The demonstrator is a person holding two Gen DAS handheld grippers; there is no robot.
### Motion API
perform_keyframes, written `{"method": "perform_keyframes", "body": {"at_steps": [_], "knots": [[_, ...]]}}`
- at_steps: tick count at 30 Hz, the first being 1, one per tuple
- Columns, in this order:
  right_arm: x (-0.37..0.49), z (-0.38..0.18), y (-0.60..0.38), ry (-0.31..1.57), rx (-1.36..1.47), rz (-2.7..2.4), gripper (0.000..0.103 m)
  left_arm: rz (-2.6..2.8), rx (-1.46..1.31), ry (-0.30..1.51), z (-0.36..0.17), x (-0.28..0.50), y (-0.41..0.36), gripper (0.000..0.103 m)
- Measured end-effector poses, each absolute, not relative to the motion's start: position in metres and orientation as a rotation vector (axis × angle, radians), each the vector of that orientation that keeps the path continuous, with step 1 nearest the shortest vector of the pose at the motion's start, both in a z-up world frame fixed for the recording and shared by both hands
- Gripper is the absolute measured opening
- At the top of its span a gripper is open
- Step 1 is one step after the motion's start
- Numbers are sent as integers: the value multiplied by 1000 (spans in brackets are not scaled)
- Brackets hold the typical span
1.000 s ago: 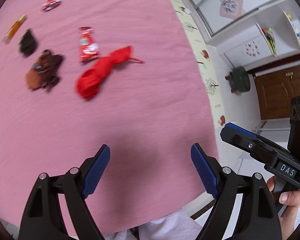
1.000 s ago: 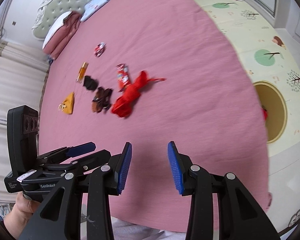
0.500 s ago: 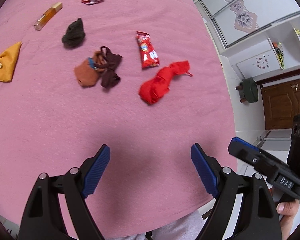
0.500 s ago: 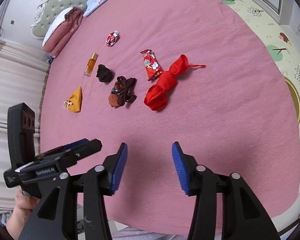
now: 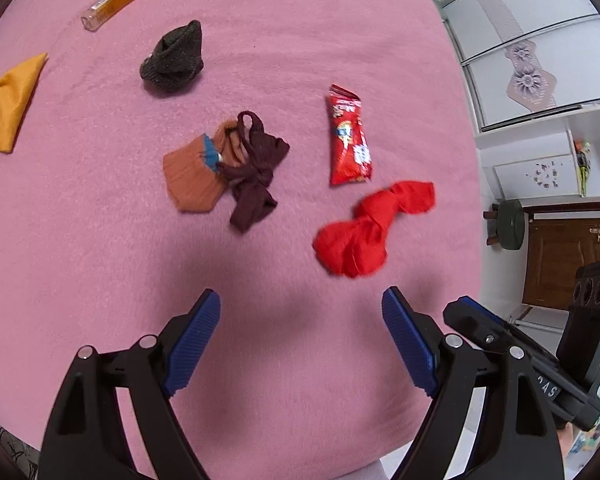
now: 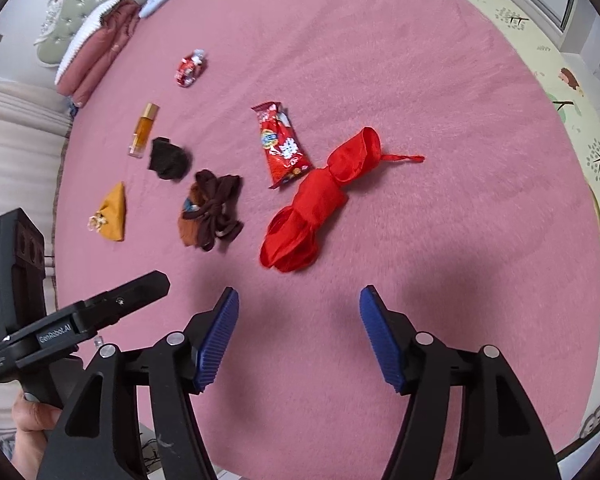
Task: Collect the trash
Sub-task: 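Grasp the dark brown sock with the left tool while the right tool grasps the red fabric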
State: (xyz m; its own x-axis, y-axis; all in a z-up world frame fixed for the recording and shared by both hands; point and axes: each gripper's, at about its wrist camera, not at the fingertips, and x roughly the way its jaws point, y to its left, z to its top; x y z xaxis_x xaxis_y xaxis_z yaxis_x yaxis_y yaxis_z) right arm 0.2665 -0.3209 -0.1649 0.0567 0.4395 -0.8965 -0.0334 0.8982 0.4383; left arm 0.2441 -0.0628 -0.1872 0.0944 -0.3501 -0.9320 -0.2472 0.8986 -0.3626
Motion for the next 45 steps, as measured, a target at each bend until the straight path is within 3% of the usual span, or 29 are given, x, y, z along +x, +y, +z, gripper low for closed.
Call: {"method": "perform_keyframes", "body": {"at_steps": [9,12,15,17,20,27,29,30,31,45], "knots": [[299,-205,-311,1547,355,350,62,-33,-499,1553,-238,294,-65,82],[306,-218,-310,1572,361,340,62,-29,-487,1583,-253,304,-67,76],[314,-227,-310,1585,374,322,63,-41,-481,1614,-265,311,-69,61],[318,-233,-309,1592,378,302,66,-31,-463,1631,-270,314,-69,36],[324,-241,-307,1598,393,273,71,-10,-465,1634,-275,317,-66,17],[333,-261,-300,1645,451,229,69,-50,-530,1612,-269,313,-58,12],[332,-265,-293,1666,437,250,50,-64,-544,1606,-264,307,-57,12],[331,-266,-290,1678,428,266,27,-72,-549,1601,-262,304,-56,12],[330,-267,-287,1689,412,273,25,-78,-548,1599,-259,301,-55,12],[257,-190,-319,1546,355,349,23,-176,-480,1530,-188,232,-91,12]]}}
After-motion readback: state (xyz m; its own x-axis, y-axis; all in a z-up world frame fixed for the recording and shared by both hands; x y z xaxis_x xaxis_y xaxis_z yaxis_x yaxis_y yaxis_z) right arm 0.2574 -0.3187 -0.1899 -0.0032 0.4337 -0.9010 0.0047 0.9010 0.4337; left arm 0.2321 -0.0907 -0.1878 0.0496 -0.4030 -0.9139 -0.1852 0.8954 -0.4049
